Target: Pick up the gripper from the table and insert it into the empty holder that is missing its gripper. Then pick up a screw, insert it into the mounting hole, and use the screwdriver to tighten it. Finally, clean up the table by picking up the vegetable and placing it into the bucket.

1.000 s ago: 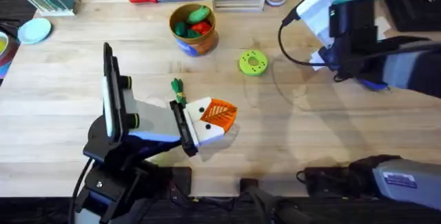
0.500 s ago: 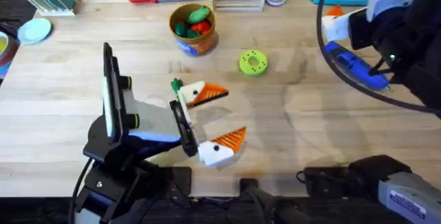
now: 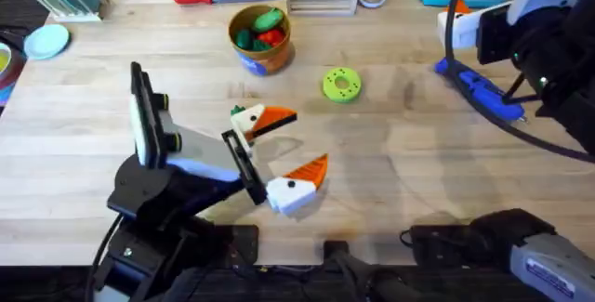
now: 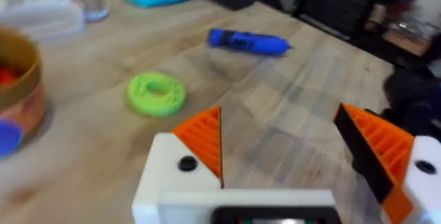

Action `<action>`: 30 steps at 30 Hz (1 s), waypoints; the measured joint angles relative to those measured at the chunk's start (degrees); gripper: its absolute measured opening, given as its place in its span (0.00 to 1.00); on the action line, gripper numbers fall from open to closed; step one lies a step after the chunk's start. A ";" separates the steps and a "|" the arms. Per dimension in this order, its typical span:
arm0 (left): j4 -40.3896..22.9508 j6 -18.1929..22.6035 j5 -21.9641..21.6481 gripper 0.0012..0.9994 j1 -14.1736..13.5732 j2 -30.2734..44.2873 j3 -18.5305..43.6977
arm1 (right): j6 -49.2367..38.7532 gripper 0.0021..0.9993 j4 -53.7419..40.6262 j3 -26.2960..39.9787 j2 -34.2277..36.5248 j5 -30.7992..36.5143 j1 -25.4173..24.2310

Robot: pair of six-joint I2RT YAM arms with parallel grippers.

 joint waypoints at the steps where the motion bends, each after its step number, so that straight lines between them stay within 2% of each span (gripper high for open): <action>1: -2.34 -1.47 -1.84 0.99 0.00 -0.01 1.13 | 0.61 0.99 0.00 0.00 0.00 -0.02 0.00; 6: -19.48 -5.36 -11.86 0.99 0.00 0.01 10.31 | 2.21 0.99 -0.02 0.00 0.00 -0.20 0.00; 11: -34.23 -6.55 -22.74 0.99 0.00 2.23 21.81 | 3.49 0.99 -0.02 0.00 0.00 -0.22 0.09; 13: -37.88 -6.73 -25.99 0.99 0.00 5.44 25.66 | 4.70 0.99 -0.02 0.00 0.00 -0.22 0.09; 18: -45.99 -6.90 -32.14 0.99 0.00 20.23 34.69 | 7.52 0.99 -0.02 0.00 0.00 -0.22 0.09; 21: -47.51 -6.94 -35.29 0.99 0.00 29.85 38.25 | 8.39 0.99 -0.02 0.00 0.00 -0.22 0.09; 25: -45.31 -7.49 -35.89 0.99 0.00 39.48 39.83 | 8.98 0.99 -0.09 0.00 0.00 -0.22 0.09; 28: -45.99 -9.25 -36.40 0.99 0.00 44.72 39.85 | 9.13 0.99 -1.04 0.00 0.00 -0.22 0.09; 30: -46.57 -11.65 -38.73 0.99 0.01 47.60 39.85 | 9.14 0.99 -2.30 0.00 0.00 -0.22 0.09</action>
